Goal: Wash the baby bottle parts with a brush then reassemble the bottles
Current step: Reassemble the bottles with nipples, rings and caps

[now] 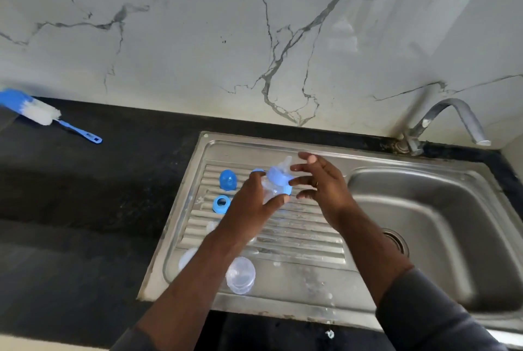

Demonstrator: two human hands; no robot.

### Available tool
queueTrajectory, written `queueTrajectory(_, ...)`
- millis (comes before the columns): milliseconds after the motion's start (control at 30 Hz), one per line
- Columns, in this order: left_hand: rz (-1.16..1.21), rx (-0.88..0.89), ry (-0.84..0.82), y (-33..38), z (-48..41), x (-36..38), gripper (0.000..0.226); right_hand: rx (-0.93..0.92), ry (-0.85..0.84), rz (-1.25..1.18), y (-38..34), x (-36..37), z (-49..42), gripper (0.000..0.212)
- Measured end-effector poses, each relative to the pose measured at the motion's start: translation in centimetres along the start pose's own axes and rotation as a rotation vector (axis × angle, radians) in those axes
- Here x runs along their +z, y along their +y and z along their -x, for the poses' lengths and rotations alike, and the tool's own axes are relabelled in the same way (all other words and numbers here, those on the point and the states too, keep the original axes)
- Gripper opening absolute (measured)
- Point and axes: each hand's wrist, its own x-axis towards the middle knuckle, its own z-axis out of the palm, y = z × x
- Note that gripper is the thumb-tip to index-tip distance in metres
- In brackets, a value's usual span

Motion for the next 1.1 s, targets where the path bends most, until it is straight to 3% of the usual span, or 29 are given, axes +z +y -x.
queueTrajectory(67, 0.063, -0.062, 0.019, -0.2, -0.1, -1.1, 0.048, -0.027, 0.131, 0.242, 1.7, -0.1, -2.7, 0.020)
queueTrajectory(167, 0.175, -0.147, 0.070, -0.6, -0.2, -2.4, 0.052, -0.049, 0.037, 0.878, 4.1, -0.2, -5.8, 0.049)
queueTrajectory(267, 0.238, -0.180, 0.117, -0.8, -0.2, -3.0, 0.060, -0.111, -0.130, 1.084, 5.2, 0.9, -6.8, 0.070)
queueTrajectory(367, 0.268, -0.179, 0.150, -1.4, 0.1, -3.4, 0.063, -0.094, -0.170, 1.128, 6.5, 1.4, -7.3, 0.065)
queueTrajectory(500, 0.301, -0.168, 0.142, -2.0, 0.7, -3.9, 0.064, -0.105, 0.031, 1.043, 5.8, 1.0, -6.2, 0.055)
queueTrajectory(633, 0.332, -0.144, 0.121, -1.5, 0.9, -4.3, 0.057, -0.122, 0.264, 0.703, 1.2, 0.0, -3.7, 0.035)
queueTrajectory(767, 0.336, -0.067, 0.073, 0.3, 1.1, -3.8, 0.043, -0.188, 0.247, 0.247, -2.5, -1.5, -0.8, 0.017)
queueTrajectory(867, 0.349, -0.021, 0.005, 1.9, 1.4, -3.1, 0.026, -0.291, 0.272, 0.008, -5.5, -2.3, 1.2, 0.021)
queueTrajectory(1100, 0.305, 0.132, -0.041, 5.1, 2.2, -1.6, 0.033, -0.375, 0.211, -0.032, -8.6, -4.2, 4.7, 0.033)
